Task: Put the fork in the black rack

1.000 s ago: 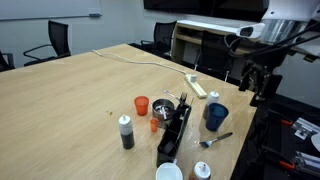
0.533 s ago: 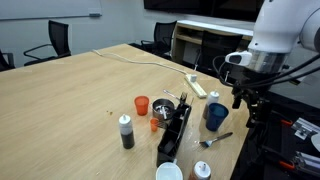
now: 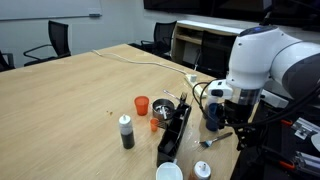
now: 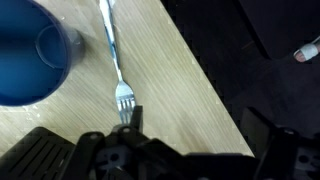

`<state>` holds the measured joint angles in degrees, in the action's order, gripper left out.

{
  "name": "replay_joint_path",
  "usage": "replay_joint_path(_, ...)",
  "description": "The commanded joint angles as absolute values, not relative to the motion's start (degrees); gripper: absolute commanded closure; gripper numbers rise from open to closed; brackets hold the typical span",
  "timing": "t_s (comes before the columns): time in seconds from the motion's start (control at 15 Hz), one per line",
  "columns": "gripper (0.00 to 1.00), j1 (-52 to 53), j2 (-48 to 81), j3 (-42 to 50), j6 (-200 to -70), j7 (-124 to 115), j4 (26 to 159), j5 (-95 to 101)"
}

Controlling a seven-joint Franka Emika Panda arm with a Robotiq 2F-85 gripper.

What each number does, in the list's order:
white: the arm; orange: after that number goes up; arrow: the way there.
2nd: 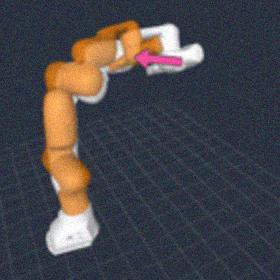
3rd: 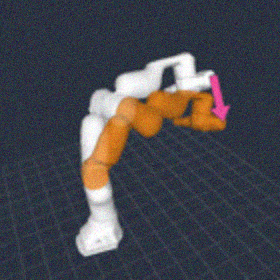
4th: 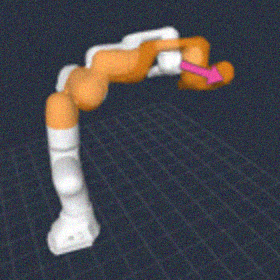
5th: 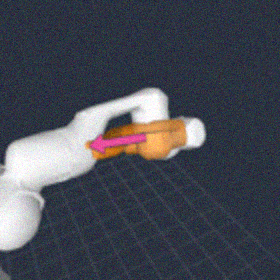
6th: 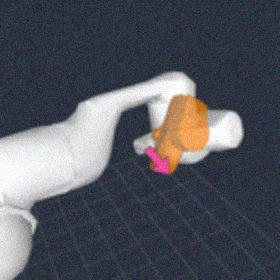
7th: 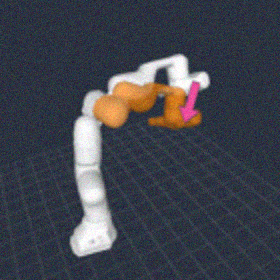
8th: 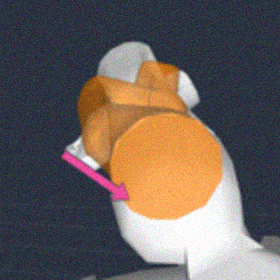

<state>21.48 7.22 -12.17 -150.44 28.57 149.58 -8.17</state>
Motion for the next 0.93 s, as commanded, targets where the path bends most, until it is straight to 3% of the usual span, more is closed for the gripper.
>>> replay_joint_path(0.0, 0.00, 18.1, 13.9, -13.8, -154.8, 27.4, 146.6, -1.0)
replay_joint_path(0.87, 0.00, 16.0, 17.3, -13.5, -157.0, 21.4, 146.5, 7.9)
